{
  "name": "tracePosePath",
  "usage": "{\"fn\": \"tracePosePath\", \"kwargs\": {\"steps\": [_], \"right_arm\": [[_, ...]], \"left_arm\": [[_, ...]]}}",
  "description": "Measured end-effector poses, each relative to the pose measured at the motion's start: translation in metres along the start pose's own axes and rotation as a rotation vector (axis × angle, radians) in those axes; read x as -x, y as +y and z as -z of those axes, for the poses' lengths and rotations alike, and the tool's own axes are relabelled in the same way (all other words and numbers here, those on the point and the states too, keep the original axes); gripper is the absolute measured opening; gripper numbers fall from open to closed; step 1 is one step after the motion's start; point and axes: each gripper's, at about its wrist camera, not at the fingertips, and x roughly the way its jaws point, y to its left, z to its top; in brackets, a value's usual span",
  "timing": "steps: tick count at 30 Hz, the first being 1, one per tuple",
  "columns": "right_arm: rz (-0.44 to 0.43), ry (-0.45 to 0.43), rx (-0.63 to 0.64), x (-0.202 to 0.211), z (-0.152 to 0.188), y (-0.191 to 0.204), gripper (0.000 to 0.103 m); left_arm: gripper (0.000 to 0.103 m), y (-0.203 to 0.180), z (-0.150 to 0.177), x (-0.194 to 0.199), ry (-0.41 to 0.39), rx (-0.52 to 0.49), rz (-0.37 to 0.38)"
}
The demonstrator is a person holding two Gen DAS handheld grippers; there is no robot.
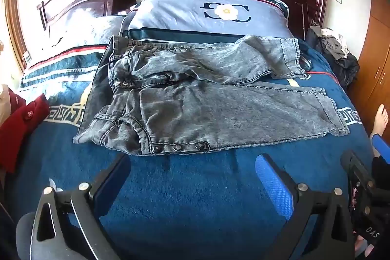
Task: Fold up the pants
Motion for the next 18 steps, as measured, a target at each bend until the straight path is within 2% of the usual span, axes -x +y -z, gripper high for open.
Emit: {"fn": "tracePosePath", "kwargs": {"steps": [5,12,18], "right_arm": [[0.007,-0.012,0.021,-0.001,0.000,0.001,0.103],[-0.008,0.011,0.023,-0.004,-0.004,-0.002,0.103],[-0.020,0.021,0.025,-0.004,0.001,0.002,0.103]], "left_arm": [[0.103,-0.006,0.000,0.001,0.004,0.000,-0.015],[0.103,0.005,0.008,-0.001,0.021,0.022,0.039],[0.103,0.005,0.008,0.000,0.026,0.029,0.033]]}}
